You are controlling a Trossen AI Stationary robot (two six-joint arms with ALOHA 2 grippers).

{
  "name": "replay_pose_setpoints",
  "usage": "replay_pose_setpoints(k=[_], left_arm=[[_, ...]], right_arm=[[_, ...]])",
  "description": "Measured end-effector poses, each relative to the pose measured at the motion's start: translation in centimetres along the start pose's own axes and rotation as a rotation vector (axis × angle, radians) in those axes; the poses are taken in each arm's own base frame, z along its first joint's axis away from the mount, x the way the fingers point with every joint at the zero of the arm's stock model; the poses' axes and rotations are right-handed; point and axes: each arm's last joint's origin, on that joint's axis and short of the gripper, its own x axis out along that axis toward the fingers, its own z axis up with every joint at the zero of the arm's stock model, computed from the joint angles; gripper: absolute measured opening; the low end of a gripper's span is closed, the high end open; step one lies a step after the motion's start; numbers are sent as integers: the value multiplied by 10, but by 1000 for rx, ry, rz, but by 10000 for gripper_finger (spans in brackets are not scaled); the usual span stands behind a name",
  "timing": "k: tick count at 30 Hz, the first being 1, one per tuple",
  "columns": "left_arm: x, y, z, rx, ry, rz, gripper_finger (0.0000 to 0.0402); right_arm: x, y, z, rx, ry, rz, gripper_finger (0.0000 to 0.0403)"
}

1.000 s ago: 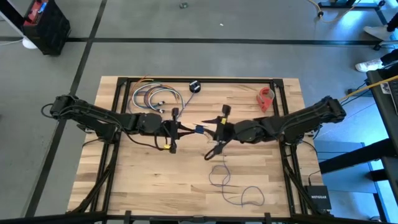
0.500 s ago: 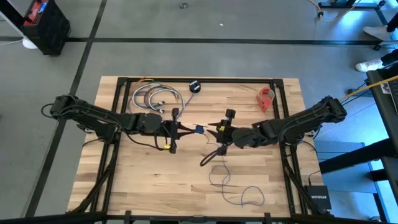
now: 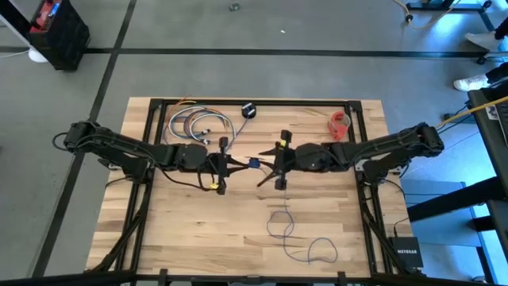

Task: Coil cords
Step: Coil the blue wire onto the black spool

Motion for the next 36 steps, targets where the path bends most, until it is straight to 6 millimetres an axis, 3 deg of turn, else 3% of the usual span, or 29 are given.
replay_pose_setpoints(k=[8, 13, 17, 25, 29, 36], left_arm=[[0, 0, 0, -11, -1, -2, 6], [0, 1, 1, -42, -14, 3, 28], [0, 2, 2, -77, -20, 22, 70], [-7, 5, 6, -160, -33, 44, 150], [5, 1, 3, -178, -45, 45, 156], [38, -9, -4, -143, -189, 91, 146]], right_arm=[[1, -2, -1, 0, -8, 12, 11], [1, -3, -1, -1, -8, -19, 17], [0, -4, 3, -24, -1, -31, 8], [-29, -9, 34, -30, -60, -237, 6], [-39, -10, 43, -41, -72, -354, 10], [-40, -11, 45, -36, -82, -350, 7]])
